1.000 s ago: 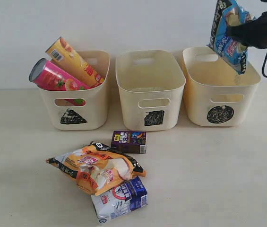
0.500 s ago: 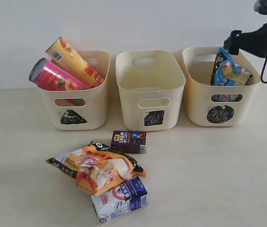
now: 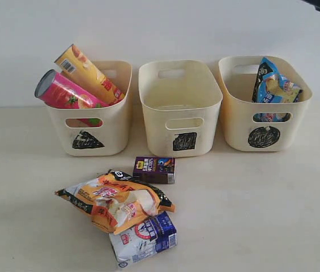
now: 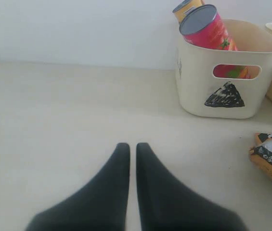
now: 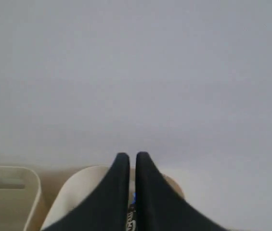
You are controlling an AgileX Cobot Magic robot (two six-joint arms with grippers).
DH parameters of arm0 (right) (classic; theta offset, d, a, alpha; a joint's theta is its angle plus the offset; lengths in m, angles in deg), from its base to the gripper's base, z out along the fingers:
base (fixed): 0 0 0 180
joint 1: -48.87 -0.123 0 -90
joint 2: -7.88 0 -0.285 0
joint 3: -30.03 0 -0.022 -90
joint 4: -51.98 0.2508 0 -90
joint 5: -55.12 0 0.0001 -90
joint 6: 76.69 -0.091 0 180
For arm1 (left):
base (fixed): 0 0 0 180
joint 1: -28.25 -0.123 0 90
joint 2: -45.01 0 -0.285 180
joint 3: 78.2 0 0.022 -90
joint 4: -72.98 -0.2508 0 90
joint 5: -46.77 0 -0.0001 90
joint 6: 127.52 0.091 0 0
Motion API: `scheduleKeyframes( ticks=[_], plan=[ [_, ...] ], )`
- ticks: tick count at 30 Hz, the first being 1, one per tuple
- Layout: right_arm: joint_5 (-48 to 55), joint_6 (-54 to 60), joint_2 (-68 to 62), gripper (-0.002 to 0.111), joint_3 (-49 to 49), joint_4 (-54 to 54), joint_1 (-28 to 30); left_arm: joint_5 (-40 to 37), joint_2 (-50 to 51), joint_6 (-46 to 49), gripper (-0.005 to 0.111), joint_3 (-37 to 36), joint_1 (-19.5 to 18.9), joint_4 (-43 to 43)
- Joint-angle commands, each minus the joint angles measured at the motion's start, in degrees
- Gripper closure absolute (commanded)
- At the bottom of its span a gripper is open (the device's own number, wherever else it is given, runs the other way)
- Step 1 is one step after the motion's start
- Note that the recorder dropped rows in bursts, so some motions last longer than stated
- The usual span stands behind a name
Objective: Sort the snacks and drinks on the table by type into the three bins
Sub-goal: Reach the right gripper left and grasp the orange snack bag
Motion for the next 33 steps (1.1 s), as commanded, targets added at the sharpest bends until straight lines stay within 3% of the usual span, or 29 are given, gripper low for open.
scheduleKeyframes(
  ticks=[1,8,13,16,18,25,26,29,33],
  plan=[
    [5.8,-7.9,3.3,0.107,-2.6,-8.5,0.0,0.2,-0.2,0.3,0.102,0.1,-0.2,0.1],
    [25.2,-29.6,6.4,0.107,-5.3,-33.9,0.0,0.2,-0.2,0.3,0.102,0.1,-0.2,0.1],
    [39.0,-35.1,6.4,0.107,-5.7,-37.1,-0.8,0.2,-0.2,0.3,0.102,0.1,-0.2,0.1],
    [44.1,-36.1,6.4,0.107,-5.7,-40.4,-4.2,0.2,-0.2,0.3,0.102,0.1,-0.2,0.1],
    [45.1,-38.4,6.4,0.107,-5.8,-46.0,-12.9,0.2,-0.2,0.3,0.102,0.1,-0.2,0.1],
    [43.3,-42.2,6.4,0.107,-5.8,-56.1,-30.7,0.2,-0.2,0.3,0.102,0.1,-0.2,0.1],
    [41.3,-43.4,6.0,0.107,-5.8,-57.7,-35.6,0.2,-0.2,0.3,0.102,0.1,-0.2,0.1],
    [38.6,-44.8,4.5,0.107,-5.8,-59.8,-41.6,0.2,-0.2,0.3,0.102,0.1,-0.2,0.1],
    [34.1,-54.2,0.8,0.107,-5.3,-72.4,-51.3,0.2,-0.2,0.3,0.102,0.1,-0.2,0.1]
  ],
)
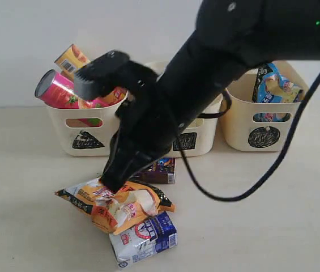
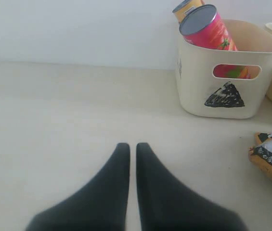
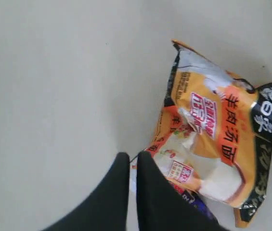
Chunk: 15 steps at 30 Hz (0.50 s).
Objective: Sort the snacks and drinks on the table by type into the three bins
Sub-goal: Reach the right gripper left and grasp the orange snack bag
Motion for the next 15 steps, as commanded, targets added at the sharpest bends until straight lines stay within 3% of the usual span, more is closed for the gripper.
scheduleKeyframes(
  ticks=[1,4,7,12,15],
  plan=[
    [-2.8,-10.9,-3.2,0.107,1.8,-15.7,-8.0,0.2,-0.2,0.3,0.102,0.1,-0.2,0.1],
    [-1.3,-21.5,-6.6,0.104,6.2,-28.1,-12.2,0.2,-0.2,0.3,0.102,0.1,-0.2,0.1],
    [2.2,-30.3,-10.7,0.078,12.1,-35.2,-13.6,0.2,-0.2,0.3,0.102,0.1,-0.2,0.1],
    [4.6,-34.5,-15.9,0.026,19.5,-36.5,-13.8,0.2,-0.2,0.3,0.102,0.1,-0.2,0.1],
    [5.1,-34.5,-18.5,0.024,22.6,-37.9,-14.8,0.2,-0.2,0.3,0.102,0.1,-0.2,0.1]
  ],
)
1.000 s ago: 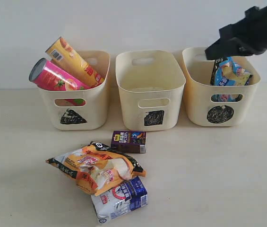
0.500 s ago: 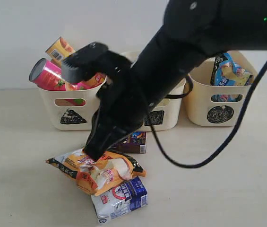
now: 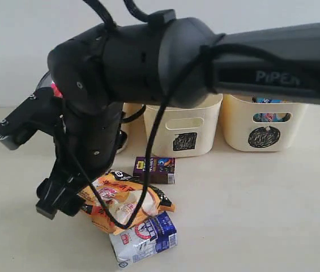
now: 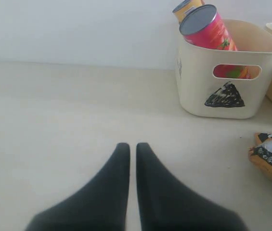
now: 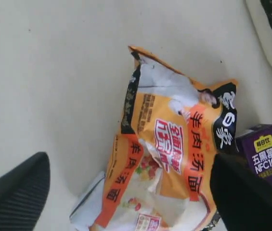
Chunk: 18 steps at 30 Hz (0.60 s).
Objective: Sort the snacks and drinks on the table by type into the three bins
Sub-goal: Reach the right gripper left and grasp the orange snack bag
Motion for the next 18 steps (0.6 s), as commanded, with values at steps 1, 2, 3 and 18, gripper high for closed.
scheduleKeyframes(
  ticks=[1,2,3,18],
  plan=[
    [1.5,-0.6,-2.7,0.024,3.6,-3.2,-1.5,0.2,-0.2,0.3,0.102,0.1,-0.2,0.1],
    [2.0,-1.5,-3.7,0.024,4.1,-5.5,-2.1,0.2,-0.2,0.3,0.102,0.1,-0.2,0.1],
    [2.7,-4.6,-5.0,0.024,4.9,-9.9,-3.3,0.2,-0.2,0.3,0.102,0.1,-0.2,0.1],
    [2.1,-19.9,-16.4,0.024,9.7,-25.1,-5.9,0.2,-0.2,0.3,0.102,0.1,-0.2,0.1]
  ],
)
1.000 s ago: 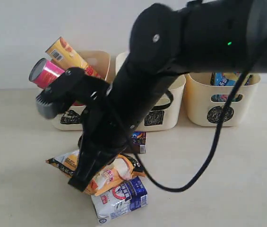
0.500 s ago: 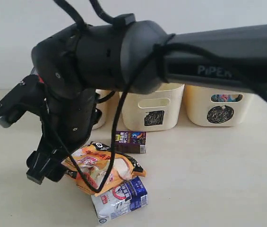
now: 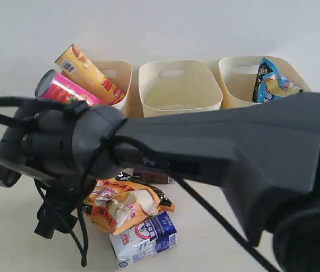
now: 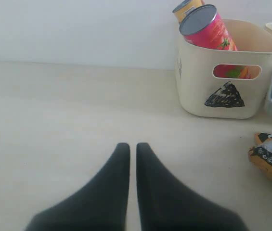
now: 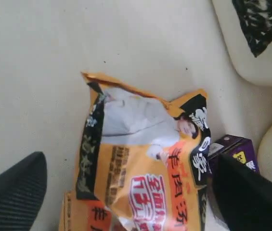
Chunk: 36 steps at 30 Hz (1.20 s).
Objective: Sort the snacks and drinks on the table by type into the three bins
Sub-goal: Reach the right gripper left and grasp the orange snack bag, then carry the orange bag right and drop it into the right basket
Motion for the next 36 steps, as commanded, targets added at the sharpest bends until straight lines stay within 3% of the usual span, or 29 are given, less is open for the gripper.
scheduleKeyframes(
  ticks=[1,19,22,26,36],
  plan=[
    [-0.7,-1.4,-2.2,0.024,0.5,-1.0,-0.1,0.2,-0.2,0.3,0.102,0.1,-0.2,0.1],
    [-4.0,-5.7,-7.3,0.027,0.5,-8.1,2.0,0.2,-0.2,0.3,0.102,0.1,-0.2,0.1],
    [-3.0,-5.7,-6.8,0.049,0.5,-8.8,2.0,0.2,-0.2,0.3,0.102,0.1,-0.2,0.1],
    [-1.2,-5.7,-4.8,0.105,0.5,-8.6,2.0,0.2,-0.2,0.3,0.102,0.1,-0.2,0.1],
    [-1.1,-5.0,7.8,0.109,0.5,-5.7,2.0,0.2,-0.2,0.3,0.102,0.1,-0.2,0.1]
  ],
)
